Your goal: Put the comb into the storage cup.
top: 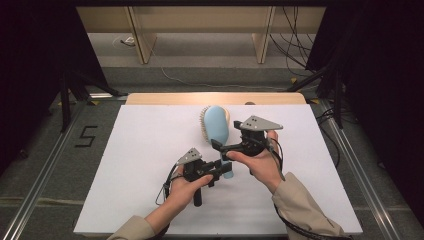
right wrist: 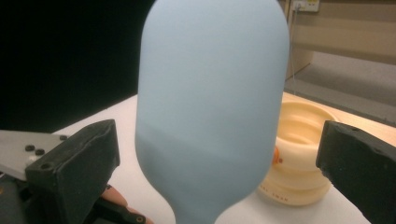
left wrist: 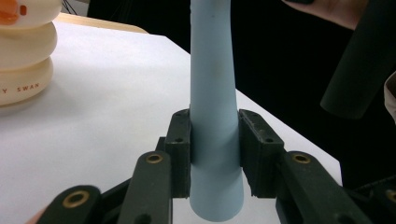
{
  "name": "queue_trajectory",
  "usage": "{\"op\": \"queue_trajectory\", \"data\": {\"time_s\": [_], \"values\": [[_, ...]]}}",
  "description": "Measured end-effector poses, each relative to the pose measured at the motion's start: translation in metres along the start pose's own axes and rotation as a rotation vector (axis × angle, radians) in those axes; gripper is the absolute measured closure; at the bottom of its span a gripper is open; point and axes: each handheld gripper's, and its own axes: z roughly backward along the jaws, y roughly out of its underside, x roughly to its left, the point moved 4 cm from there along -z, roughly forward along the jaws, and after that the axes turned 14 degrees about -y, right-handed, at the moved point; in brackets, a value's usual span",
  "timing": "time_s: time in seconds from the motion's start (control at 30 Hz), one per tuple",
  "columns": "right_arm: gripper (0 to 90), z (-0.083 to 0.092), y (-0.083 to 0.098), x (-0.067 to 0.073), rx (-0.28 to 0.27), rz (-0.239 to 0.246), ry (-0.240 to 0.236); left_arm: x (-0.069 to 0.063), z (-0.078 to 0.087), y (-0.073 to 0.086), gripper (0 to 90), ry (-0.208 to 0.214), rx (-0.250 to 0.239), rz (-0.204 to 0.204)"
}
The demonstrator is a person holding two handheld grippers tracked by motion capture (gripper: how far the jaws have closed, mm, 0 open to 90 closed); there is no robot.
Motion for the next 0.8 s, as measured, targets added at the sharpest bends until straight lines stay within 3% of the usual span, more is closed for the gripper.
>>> {"op": "queue_trajectory", "data": {"time_s": [0.8], "values": [[0.2,-0.005,-0.021,-0.005,-0.032,0.009,-0.015,-0.008,-0.002,0.003,66.2,0.02,0.009,-0.011]]}}
